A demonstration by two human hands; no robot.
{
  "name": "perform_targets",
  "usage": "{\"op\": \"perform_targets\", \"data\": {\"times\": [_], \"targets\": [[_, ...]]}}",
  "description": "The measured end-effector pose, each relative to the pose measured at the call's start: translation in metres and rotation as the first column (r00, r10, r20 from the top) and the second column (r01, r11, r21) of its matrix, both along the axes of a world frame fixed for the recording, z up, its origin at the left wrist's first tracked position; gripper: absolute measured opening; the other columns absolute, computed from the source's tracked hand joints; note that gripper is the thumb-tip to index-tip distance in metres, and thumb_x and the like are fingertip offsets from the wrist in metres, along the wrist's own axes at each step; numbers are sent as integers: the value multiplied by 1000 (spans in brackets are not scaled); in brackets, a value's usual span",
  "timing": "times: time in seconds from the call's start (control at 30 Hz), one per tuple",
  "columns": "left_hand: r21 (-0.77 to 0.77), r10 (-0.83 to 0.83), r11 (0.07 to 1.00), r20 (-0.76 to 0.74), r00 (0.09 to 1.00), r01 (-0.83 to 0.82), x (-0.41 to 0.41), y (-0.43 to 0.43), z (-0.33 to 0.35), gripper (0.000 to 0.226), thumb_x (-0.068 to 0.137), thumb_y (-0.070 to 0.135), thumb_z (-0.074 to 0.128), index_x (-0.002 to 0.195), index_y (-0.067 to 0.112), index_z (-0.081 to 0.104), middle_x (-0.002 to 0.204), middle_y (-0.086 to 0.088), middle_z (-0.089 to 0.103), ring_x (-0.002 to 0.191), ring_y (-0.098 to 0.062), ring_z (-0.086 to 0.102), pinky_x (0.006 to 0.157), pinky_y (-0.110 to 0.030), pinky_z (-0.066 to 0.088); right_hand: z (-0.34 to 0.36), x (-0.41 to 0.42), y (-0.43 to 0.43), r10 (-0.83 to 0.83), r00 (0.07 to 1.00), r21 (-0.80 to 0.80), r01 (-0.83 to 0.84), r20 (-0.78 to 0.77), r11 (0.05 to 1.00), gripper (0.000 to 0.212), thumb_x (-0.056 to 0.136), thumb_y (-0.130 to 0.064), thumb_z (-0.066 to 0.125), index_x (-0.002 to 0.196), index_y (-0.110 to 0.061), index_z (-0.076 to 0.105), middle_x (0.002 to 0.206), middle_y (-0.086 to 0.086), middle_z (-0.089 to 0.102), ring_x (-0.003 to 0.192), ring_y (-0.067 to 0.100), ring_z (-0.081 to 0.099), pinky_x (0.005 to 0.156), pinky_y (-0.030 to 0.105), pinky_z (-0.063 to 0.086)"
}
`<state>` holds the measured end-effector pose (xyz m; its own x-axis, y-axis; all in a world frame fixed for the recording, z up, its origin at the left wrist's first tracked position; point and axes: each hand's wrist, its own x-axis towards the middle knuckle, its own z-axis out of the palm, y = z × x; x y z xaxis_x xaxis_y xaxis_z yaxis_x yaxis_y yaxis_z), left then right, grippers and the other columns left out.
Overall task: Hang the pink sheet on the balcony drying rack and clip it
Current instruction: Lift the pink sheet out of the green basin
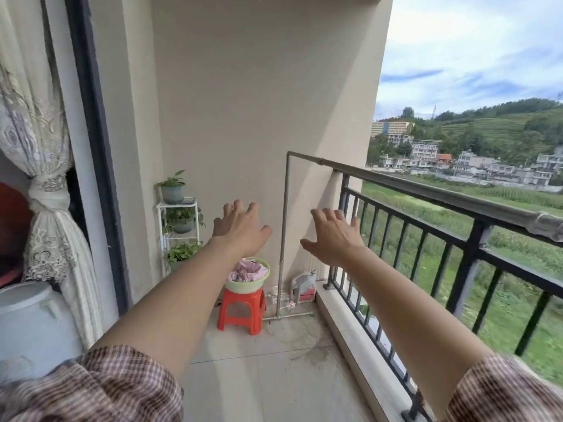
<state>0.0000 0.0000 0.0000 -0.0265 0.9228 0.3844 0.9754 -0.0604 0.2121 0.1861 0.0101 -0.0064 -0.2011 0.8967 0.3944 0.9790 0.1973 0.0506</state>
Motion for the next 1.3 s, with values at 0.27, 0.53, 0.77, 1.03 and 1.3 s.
{"op": "perform_targets", "data": {"times": [0.27,0.53,0.77,1.03,1.3], "targets": [[-84,62,994,-7,998,-62,-30,161,-28,57,90,44,39,141,19,32,143,-11,31,130,-30,27,95,-45,35,-24,-38,166,16,1000,-76,-17,-6,997,71,87,-52,53,141,-14,28,142,9,39,132,28,35,104,55,28],[-104,62,992,-43,997,-66,-85,351,-67,60,89,50,42,139,18,34,143,-10,34,130,-30,29,94,-46,36,-64,-99,368,10,1000,-141,-12,-14,990,73,87,-53,54,143,-14,27,146,9,36,135,29,31,106,55,26],[-204,43,978,29,999,-36,-131,524,-119,56,89,45,43,137,17,36,142,-9,36,128,-28,32,89,-42,39,-115,-147,534,-28,999,-239,16,-44,971,67,86,-51,54,138,-15,32,141,8,39,132,28,34,101,52,29],[-329,70,943,54,996,-48,-176,685,-185,53,92,47,40,133,14,39,139,-11,38,126,-29,35,89,-42,39,-188,-177,694,-77,993,-431,32,-88,902,68,86,-52,55,138,-15,32,143,7,38,134,28,31,105,52,28],[-458,126,885,72,989,-80,-206,882,-280,51,93,45,41,134,16,39,138,-11,39,126,-29,36,94,-43,39,-281,-200,892,-79,991,-579,5,-104,815,65,87,-48,55,138,-15,32,141,8,40,133,29,33,104,54,29]]}}
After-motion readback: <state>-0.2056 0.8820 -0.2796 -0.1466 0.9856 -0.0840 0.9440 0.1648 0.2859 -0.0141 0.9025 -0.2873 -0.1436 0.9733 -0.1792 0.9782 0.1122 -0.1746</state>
